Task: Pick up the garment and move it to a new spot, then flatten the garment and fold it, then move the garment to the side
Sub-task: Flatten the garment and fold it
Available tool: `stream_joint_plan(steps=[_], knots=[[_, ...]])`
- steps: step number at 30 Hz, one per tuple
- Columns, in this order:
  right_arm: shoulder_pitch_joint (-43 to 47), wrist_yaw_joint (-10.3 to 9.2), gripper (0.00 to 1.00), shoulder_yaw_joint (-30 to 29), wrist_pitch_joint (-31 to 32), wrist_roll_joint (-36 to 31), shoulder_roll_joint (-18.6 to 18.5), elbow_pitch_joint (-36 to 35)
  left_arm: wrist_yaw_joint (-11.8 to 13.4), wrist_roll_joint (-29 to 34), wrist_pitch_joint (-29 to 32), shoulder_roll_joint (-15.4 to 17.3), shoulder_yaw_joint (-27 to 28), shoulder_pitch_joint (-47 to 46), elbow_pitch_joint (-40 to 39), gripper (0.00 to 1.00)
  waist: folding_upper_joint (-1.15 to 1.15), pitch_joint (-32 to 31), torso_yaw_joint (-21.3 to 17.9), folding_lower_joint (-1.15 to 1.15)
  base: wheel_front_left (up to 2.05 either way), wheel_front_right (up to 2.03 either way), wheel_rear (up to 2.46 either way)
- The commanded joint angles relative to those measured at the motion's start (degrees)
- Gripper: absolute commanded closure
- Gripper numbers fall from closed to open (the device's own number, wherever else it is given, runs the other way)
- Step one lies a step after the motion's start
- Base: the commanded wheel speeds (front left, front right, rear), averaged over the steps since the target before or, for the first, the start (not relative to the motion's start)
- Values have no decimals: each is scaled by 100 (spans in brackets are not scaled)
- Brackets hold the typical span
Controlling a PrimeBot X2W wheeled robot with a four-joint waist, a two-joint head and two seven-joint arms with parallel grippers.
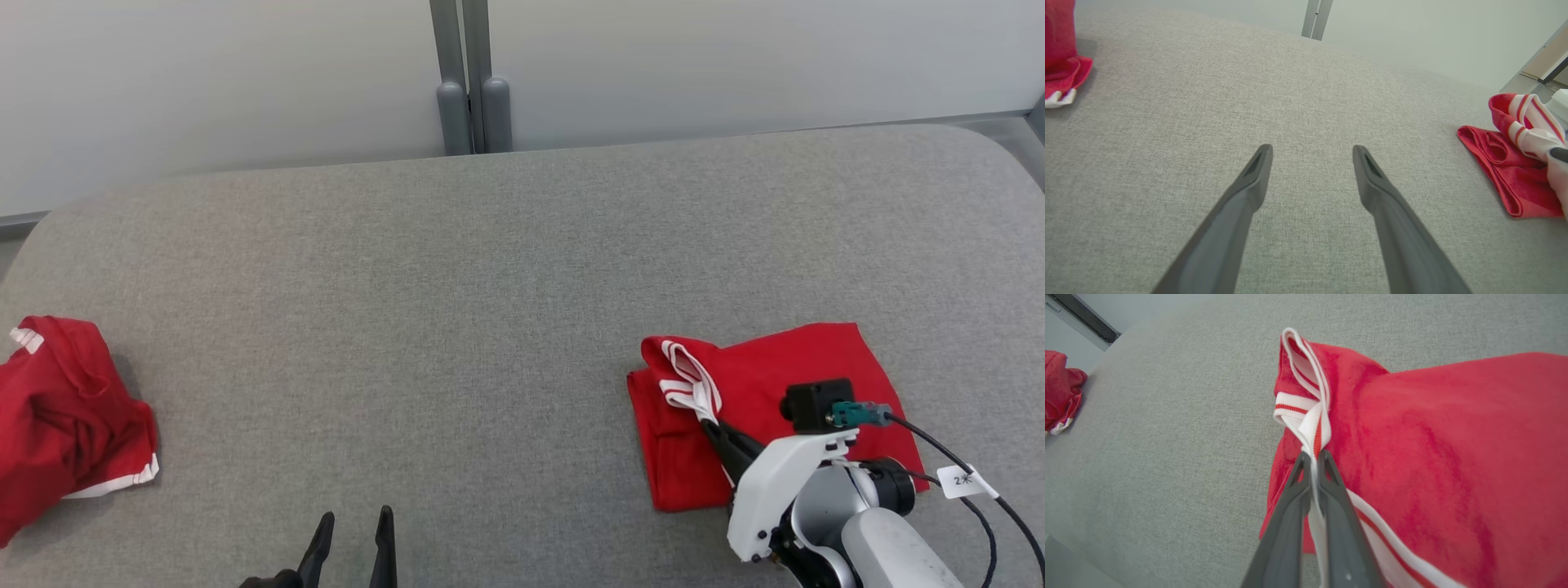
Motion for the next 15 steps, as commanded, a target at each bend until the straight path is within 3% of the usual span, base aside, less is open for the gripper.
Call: stream_joint_plan(steps=[1,12,13,14,15], knots=[[-102,-3,100,17,-84,-45,76,68,35,-34,-16,10,0,96,9,0,0,-50,-33,0,0,0,0],[-499,-3,100,54,-574,-87,527,811,63,-141,-16,10,-244,76,78,0,0,-35,-141,0,0,0,0],[-541,-3,87,43,-650,-83,546,869,69,-142,-16,10,-254,65,81,0,0,-28,-143,0,0,0,0],[-574,-3,53,37,-715,-56,564,942,77,-141,-16,10,-260,50,85,0,0,-19,-144,0,0,0,0],[-581,-3,7,73,-757,-48,574,995,81,-140,-16,10,-266,41,94,0,0,-12,-142,0,0,0,0]])
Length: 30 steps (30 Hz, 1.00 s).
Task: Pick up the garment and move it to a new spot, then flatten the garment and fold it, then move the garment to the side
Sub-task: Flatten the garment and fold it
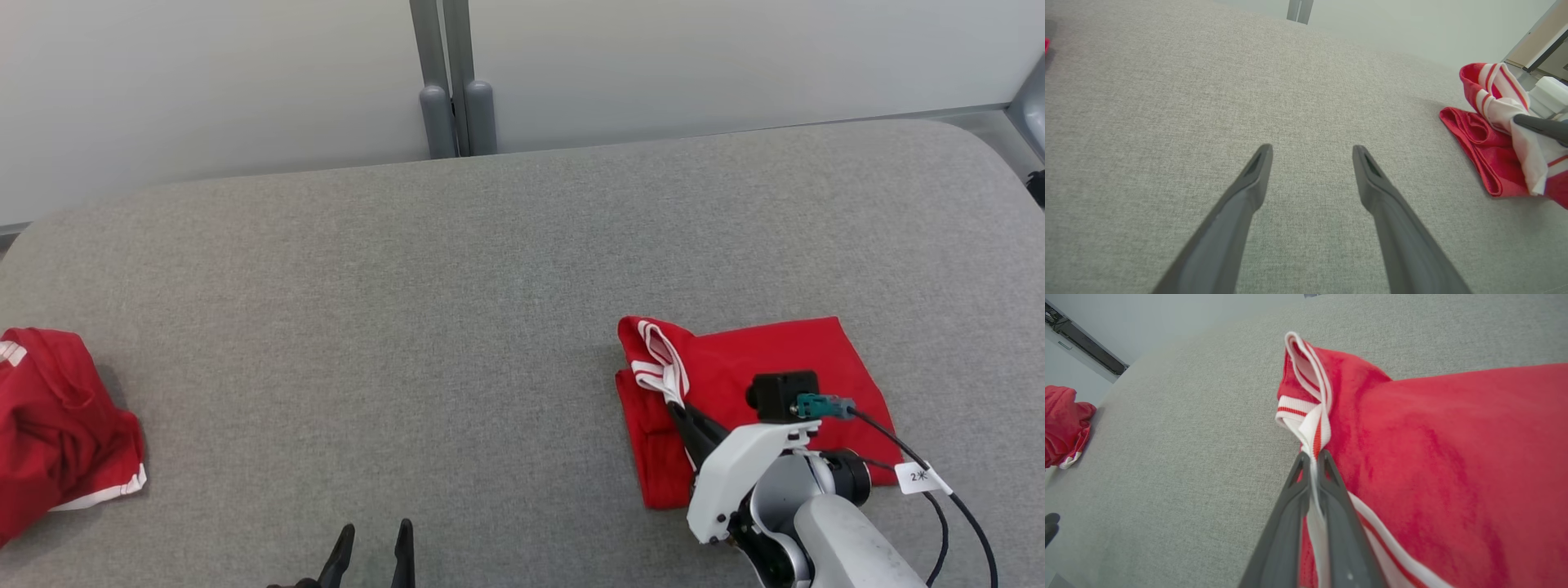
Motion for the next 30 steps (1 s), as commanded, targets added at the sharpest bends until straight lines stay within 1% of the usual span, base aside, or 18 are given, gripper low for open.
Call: stream_joint_plan(steps=[1,4,8,10,11,13,14,16,19,20,22,24,26,28,30], knots=[[-71,-3,0,74,-112,74,13,26,25,-37,-16,11,-7,-28,18,0,0,15,5,0,0,0,0],[-115,-2,0,274,-464,402,34,-136,21,-28,-16,11,4,-52,23,0,0,36,12,0,0,0,0],[-55,-3,0,609,-1250,833,26,-559,12,5,-16,11,44,-48,16,0,0,59,-3,0,0,0,0],[-4,-3,0,835,-1603,839,-141,-749,9,4,-16,11,62,-34,-13,0,0,69,-23,0,0,0,0],[25,-8,0,849,-1856,797,-312,-828,0,15,-16,11,73,-40,-50,0,0,76,-32,0,0,0,0],[110,-6,0,754,-2159,579,-603,-870,0,41,-16,11,139,-53,-145,0,0,77,-43,0,0,0,0],[125,-4,0,686,-2244,344,-748,-873,1,55,-16,11,181,-50,-179,0,0,73,-47,0,0,0,0],[191,-4,0,392,-2346,-349,-1023,-880,12,135,-16,11,305,-31,-340,0,0,65,-61,0,0,0,0],[437,-3,0,-242,-2354,-1119,-1091,-1269,-11,213,-16,11,478,32,-549,0,0,42,-64,0,0,0,0],[602,-7,0,-526,-2356,-1314,-1055,-1393,-16,274,-15,11,541,58,-632,0,0,20,-54,0,0,0,0],[849,-6,0,-892,-2355,-1677,-1036,-1597,-43,328,-10,11,650,120,-797,0,0,-30,-21,0,0,0,0],[1077,-5,0,-1183,-2356,-1899,-959,-1779,-65,402,-9,12,771,180,-939,0,0,-92,29,0,0,0,0],[1392,-6,0,-1493,-2356,-2090,-923,-1871,-115,367,-8,11,885,239,-1004,0,0,-174,112,0,0,0,0],[1643,-5,0,-1713,-2356,-2240,-876,-1904,-158,458,-9,11,974,281,-1006,0,0,-257,181,0,0,0,0],[1808,-5,0,-1765,-2356,-2323,-853,-1842,-178,460,-9,11,1080,311,-989,0,0,-308,243,0,0,0,0]])
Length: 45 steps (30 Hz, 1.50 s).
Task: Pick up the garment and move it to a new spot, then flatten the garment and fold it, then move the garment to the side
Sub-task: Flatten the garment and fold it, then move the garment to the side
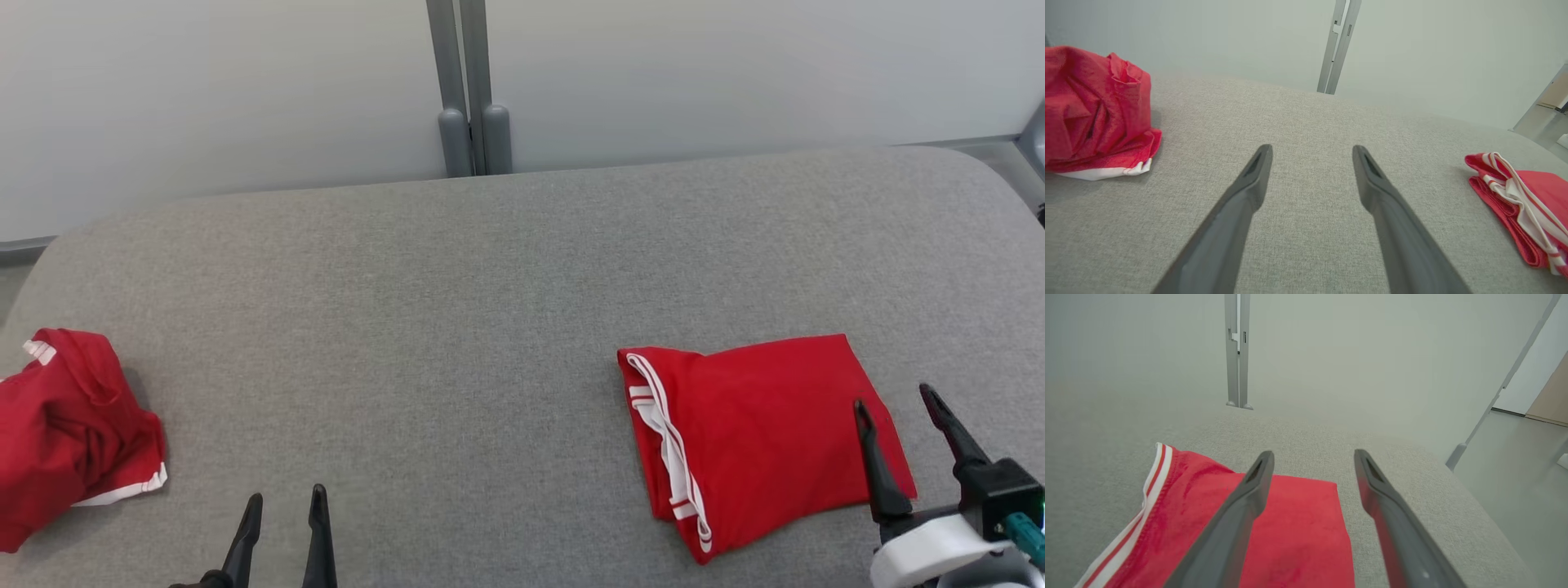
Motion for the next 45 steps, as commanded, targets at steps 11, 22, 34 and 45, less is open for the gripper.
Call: stream_joint_plan(steps=[11,22,34,45], knots=[[235,-9,0,13,-16,14,203,-45,-194,253,0,12,202,30,1,0,0,-183,252,0,0,0,0],[-214,-8,0,61,-16,623,47,165,-257,350,0,12,205,-75,-58,0,0,64,101,0,0,0,0],[-1789,-9,0,1030,2005,1446,-1133,2789,-331,384,-1,12,91,-300,45,0,0,405,354,0,0,0,0],[-2566,-9,100,1314,1983,2100,-1072,3613,-274,343,0,12,98,-541,-46,0,0,876,452,0,0,0,0]])
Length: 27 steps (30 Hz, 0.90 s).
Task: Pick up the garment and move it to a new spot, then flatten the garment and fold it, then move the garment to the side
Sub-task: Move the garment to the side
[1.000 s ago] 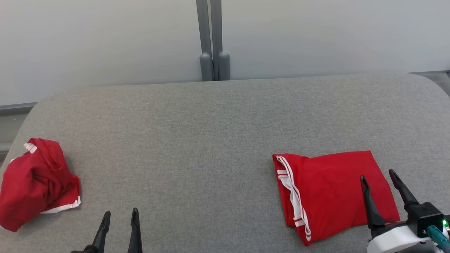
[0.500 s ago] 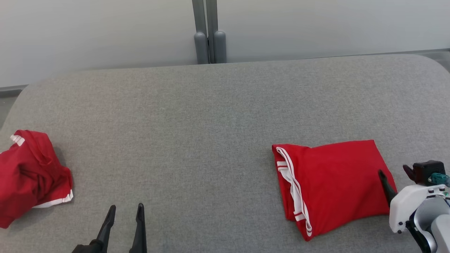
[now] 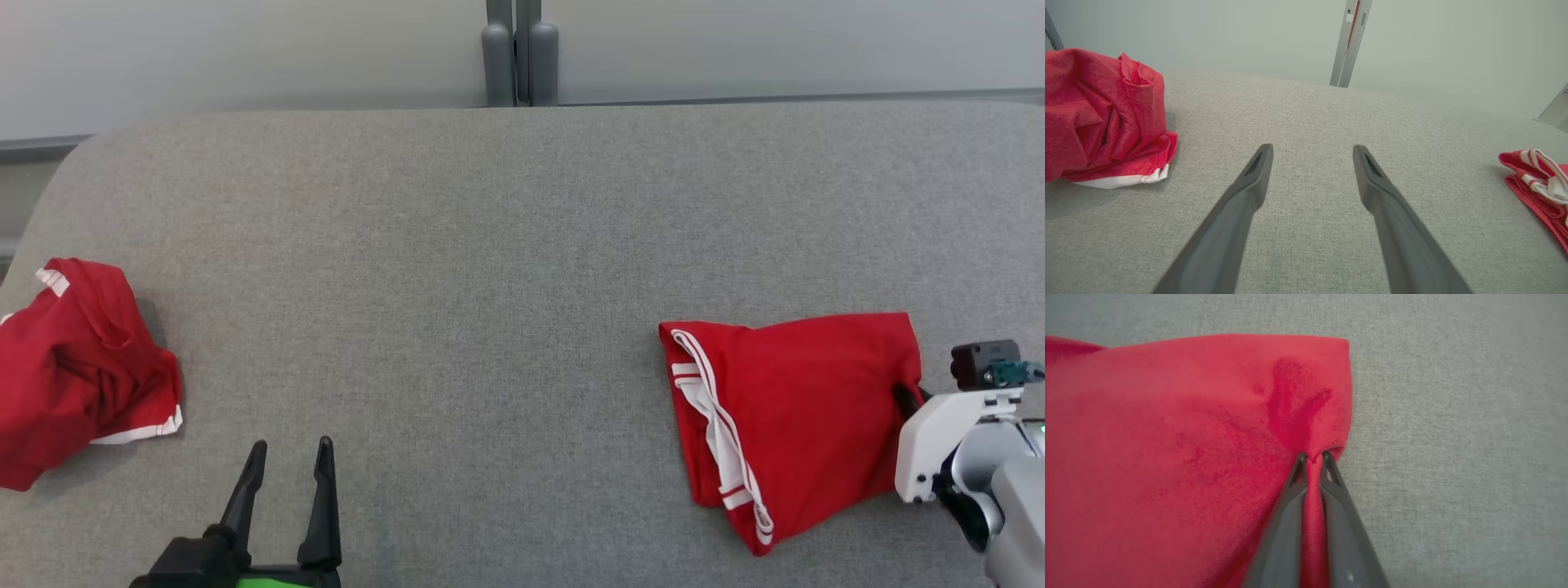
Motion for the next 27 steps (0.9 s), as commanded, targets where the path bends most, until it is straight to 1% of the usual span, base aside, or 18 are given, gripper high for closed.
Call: stream_joint_plan(steps=[1,3,7,11,12,15,20,22,23,24,25,26,27], knots=[[-209,-9,100,11,-86,56,-60,-14,24,-3,1,12,18,-132,-36,0,0,255,-31,0,0,0,0],[-504,-9,100,-70,-285,34,-184,-28,2,35,0,12,21,-262,-57,0,0,465,-84,0,0,0,0],[-1286,-10,100,-402,-590,-208,-440,12,-51,127,1,12,68,-586,-196,0,0,1151,-261,0,0,0,0],[-2102,-10,100,-984,-716,-609,-821,294,-92,307,2,12,93,-968,-358,0,0,1895,-434,0,0,0,0],[-2289,-10,100,-1202,-764,-773,-956,397,-105,365,1,12,94,-1080,-395,0,0,2065,-461,0,0,0,0],[-2719,-9,100,-1727,-948,-1256,-1199,582,-132,533,2,13,107,-1331,-518,0,0,2480,-525,0,0,0,0],[-3218,-9,100,-2679,-1157,-1986,-1202,966,-149,662,1,55,50,-1567,-662,0,0,2838,-550,0,0,0,0],[-3363,-9,100,-3050,-1141,-2268,-1100,1138,-149,673,1,71,-8,-1615,-690,0,0,2898,-535,0,0,0,0],[-3408,-9,92,-3261,-1144,-2438,-1015,1225,-149,667,1,78,-28,-1621,-692,0,0,2903,-525,0,0,0,0],[-3440,-9,56,-3411,-1154,-2570,-953,1266,-150,659,1,81,-34,-1616,-692,0,0,2901,-520,0,0,0,0],[-3461,-9,14,-3553,-1191,-2725,-920,1278,-149,647,1,78,-25,-1611,-695,0,0,2893,-517,0,0,0,0],[-3468,-9,0,-3791,-1193,-2906,-883,1301,-150,636,1,74,-14,-1588,-688,0,0,2861,-517,0,0,0,0],[-3438,-9,0,-3995,-1182,-3114,-837,1303,-150,624,1,68,3,-1543,-677,0,0,2810,-524,0,0,0,0]])
